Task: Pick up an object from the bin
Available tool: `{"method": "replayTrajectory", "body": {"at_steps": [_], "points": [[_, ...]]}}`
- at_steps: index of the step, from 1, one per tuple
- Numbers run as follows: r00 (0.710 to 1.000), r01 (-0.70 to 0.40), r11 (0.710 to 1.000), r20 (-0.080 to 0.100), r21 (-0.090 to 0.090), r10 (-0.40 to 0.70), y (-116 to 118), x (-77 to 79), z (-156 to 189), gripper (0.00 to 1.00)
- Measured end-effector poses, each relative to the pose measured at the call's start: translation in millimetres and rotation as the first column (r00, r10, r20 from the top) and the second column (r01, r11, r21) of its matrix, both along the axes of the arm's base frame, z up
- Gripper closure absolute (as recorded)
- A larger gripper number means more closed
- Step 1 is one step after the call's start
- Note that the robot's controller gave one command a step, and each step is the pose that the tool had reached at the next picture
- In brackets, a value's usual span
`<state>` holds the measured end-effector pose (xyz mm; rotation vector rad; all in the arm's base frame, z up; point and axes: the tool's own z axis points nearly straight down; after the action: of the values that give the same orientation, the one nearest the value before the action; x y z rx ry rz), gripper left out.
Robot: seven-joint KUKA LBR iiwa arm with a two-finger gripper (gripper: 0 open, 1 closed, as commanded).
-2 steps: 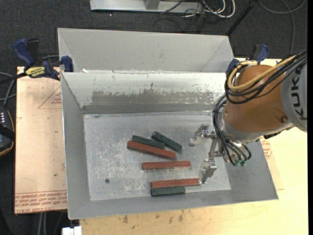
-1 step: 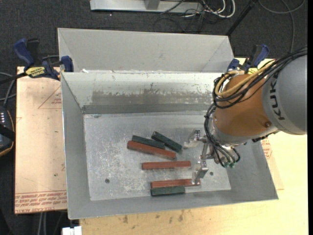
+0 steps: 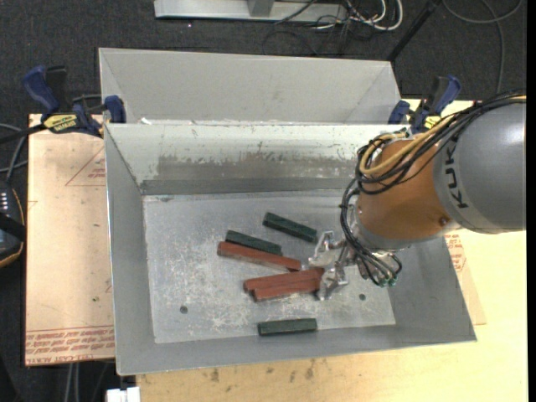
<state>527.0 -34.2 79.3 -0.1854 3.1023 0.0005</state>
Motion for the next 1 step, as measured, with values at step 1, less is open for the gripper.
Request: {"method": "replayTrajectory", "body": {"at_steps": [1], "points": [[1.0,0.0,1.0,0.0,0.0,0.0,0.0,0.0,0.0,1.0]]}}
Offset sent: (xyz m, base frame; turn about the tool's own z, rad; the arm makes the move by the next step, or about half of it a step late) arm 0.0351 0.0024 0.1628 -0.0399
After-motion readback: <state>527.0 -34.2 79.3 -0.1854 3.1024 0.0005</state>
